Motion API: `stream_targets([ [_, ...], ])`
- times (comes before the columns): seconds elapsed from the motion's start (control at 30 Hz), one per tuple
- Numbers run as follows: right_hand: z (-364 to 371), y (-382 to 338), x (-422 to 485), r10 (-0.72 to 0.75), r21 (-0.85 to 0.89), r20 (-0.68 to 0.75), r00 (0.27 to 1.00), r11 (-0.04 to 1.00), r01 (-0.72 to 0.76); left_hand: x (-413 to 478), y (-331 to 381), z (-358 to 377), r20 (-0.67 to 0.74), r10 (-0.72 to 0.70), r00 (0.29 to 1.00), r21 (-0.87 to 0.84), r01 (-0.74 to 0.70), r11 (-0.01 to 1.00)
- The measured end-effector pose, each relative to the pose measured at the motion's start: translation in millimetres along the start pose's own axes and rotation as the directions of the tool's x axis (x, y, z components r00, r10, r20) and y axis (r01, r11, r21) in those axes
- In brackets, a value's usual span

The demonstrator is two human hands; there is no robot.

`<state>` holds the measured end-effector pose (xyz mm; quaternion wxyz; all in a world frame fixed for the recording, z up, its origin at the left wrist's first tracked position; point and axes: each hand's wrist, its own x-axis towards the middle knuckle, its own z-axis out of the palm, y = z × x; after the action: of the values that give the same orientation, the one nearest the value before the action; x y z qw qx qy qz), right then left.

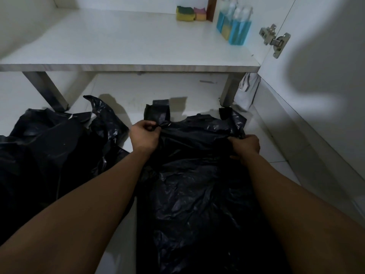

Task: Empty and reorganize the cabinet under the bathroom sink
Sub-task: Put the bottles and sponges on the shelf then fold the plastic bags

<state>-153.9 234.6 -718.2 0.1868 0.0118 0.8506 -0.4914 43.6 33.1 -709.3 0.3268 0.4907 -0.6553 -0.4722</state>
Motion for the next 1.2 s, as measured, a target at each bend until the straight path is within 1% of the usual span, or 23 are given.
stream_targets([
  [0.1, 1, -3, -5, -0.037, -0.049, 0.025, 0.999, 0.998, 0.038, 2, -3, -2, 0.007, -0.057, 0.998, -0.046, 0.058, 0.997],
  [0.17, 2, -2, -8, -0.082, -0.168, 0.016, 0.997, 0.982, 0.083, 6, -5, -4, 0.011, -0.019, 1.0, -0.039, 0.019, 0.999],
  [0.27, 4, 2, -12, -0.169, -0.313, 0.038, 0.985, 0.934, 0.172, 10, -8, -4, 0.018, 0.129, 0.992, 0.126, -0.13, 0.984],
  [0.33, 4, 3, -18, -0.258, -0.399, 0.056, 0.965, 0.88, 0.258, 4, -10, -4, 0.078, 0.201, 0.976, 0.247, -0.214, 0.945],
  [0.37, 4, 4, -20, -0.317, -0.439, 0.048, 0.947, 0.845, 0.306, -1, -11, -4, 0.108, 0.263, 0.959, 0.319, -0.284, 0.904],
  [0.4, 5, 5, -22, -0.364, -0.472, 0.05, 0.93, 0.812, 0.343, -6, -12, -4, 0.146, 0.359, 0.922, 0.414, -0.386, 0.824],
  [0.43, 6, 6, -23, -0.394, -0.502, 0.08, 0.916, 0.778, 0.378, -12, -13, -3, 0.215, 0.442, 0.871, 0.516, -0.486, 0.705],
  [0.47, 7, 8, -23, -0.374, -0.537, 0.144, 0.916, 0.749, 0.389, -17, -12, -2, 0.324, 0.455, 0.83, 0.599, -0.552, 0.58],
  [0.5, 7, 12, -22, -0.318, -0.575, 0.226, 0.921, 0.72, 0.39, -23, -11, -1, 0.45, 0.381, 0.808, 0.65, -0.589, 0.481],
  [0.53, 7, 15, -22, -0.243, -0.615, 0.295, 0.924, 0.692, 0.378, -27, -10, 0, 0.552, 0.255, 0.794, 0.681, -0.606, 0.412],
  [0.6, 6, 20, -23, -0.181, -0.668, 0.321, 0.93, 0.652, 0.358, -31, -15, 1, 0.645, 0.036, 0.764, 0.708, -0.614, 0.348],
  [0.67, 5, 21, -24, -0.217, -0.668, 0.278, 0.936, 0.656, 0.35, -31, -22, 3, 0.669, -0.026, 0.743, 0.706, -0.624, 0.335],
  [0.77, 6, 23, -21, -0.277, -0.642, 0.253, 0.927, 0.669, 0.375, -29, -25, 4, 0.663, -0.007, 0.749, 0.705, -0.62, 0.346],
  [0.83, 4, 25, -17, -0.197, -0.665, 0.271, 0.942, 0.669, 0.331, -29, -24, 5, 0.656, -0.007, 0.754, 0.711, -0.616, 0.339],
  [0.9, 1, 28, -14, -0.069, -0.699, 0.25, 0.966, 0.677, 0.229, -29, -25, 5, 0.654, -0.017, 0.757, 0.715, -0.61, 0.341],
  [0.93, 0, 29, -14, -0.046, -0.69, 0.216, 0.975, 0.699, 0.186, -29, -26, 5, 0.653, -0.018, 0.757, 0.715, -0.608, 0.345],
  [0.97, -2, 29, -15, -0.076, -0.663, 0.173, 0.982, 0.728, 0.173, -29, -27, 5, 0.653, -0.015, 0.757, 0.712, -0.607, 0.352],
  [1.0, -2, 29, -16, -0.161, -0.633, 0.131, 0.978, 0.746, 0.207, -30, -28, 5, 0.652, -0.008, 0.758, 0.71, -0.607, 0.358],
  [1.03, -2, 29, -18, -0.279, -0.615, 0.108, 0.954, 0.735, 0.284, -30, -28, 5, 0.65, 0.006, 0.76, 0.708, -0.608, 0.36],
  [1.07, -1, 28, -20, -0.385, -0.612, 0.115, 0.916, 0.699, 0.37, -31, -28, 5, 0.648, 0.03, 0.761, 0.704, -0.614, 0.357],
  [1.1, 1, 27, -22, -0.445, -0.62, 0.156, 0.882, 0.651, 0.438, -32, -29, 4, 0.644, 0.064, 0.762, 0.699, -0.621, 0.354],
  [1.13, 3, 27, -22, -0.45, -0.632, 0.227, 0.864, 0.607, 0.482, -32, -29, 4, 0.639, 0.102, 0.762, 0.694, -0.629, 0.351],
  [1.2, 8, 29, -20, -0.359, -0.662, 0.348, 0.866, 0.561, 0.498, -34, -32, 4, 0.641, 0.131, 0.756, 0.684, -0.64, 0.35],
])
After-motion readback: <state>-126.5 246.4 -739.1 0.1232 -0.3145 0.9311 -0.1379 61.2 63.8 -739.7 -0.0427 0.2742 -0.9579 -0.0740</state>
